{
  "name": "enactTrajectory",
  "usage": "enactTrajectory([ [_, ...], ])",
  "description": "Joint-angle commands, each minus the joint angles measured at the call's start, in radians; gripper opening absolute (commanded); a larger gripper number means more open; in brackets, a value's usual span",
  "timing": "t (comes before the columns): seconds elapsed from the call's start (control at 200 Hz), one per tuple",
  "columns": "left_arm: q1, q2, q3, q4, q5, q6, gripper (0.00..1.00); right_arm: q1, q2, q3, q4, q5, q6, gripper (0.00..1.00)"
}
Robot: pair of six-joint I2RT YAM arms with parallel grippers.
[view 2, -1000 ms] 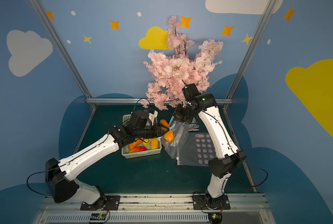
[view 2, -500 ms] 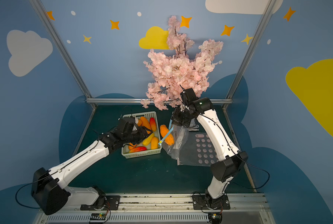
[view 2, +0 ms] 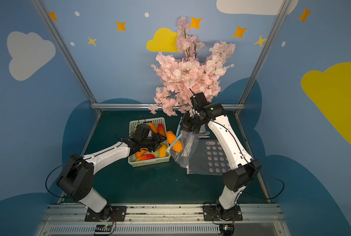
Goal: Place the mango in a zip-top bag and seal the zipper
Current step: Adjust the zipper food storage bag at the center of the board.
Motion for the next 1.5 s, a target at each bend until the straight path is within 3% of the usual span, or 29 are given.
enactTrajectory([
  [0.0,-0.003,0.026,0.078,0.049,0.064,-0.019,0.63,0.004,-0.004,0.029,0.004,-0.014,0.006,0.00],
  [0.185,-0.019,0.037,0.052,0.140,0.055,-0.074,0.61,0.003,0.007,0.043,0.001,-0.024,0.002,0.00],
  [0.501,-0.090,-0.020,0.059,0.204,0.077,-0.016,0.60,-0.016,0.014,0.041,0.019,-0.049,-0.008,0.00],
  [0.821,-0.144,-0.139,-0.005,0.240,0.015,0.005,0.53,-0.038,0.007,0.029,0.023,-0.056,-0.027,0.00],
  [0.981,-0.173,-0.131,0.027,0.209,0.074,0.017,0.50,-0.055,0.003,0.017,0.052,-0.084,-0.028,0.00],
  [1.126,-0.188,-0.129,0.076,0.052,0.053,0.083,0.44,-0.063,0.000,0.015,0.068,-0.102,-0.024,0.00],
  [1.351,-0.197,-0.211,0.200,-0.260,-0.174,0.212,0.04,-0.064,-0.018,0.015,0.011,-0.060,-0.062,0.00],
  [1.497,-0.232,-0.224,0.380,-0.593,-0.404,0.260,0.03,-0.061,-0.039,0.014,-0.048,0.027,-0.103,0.00],
])
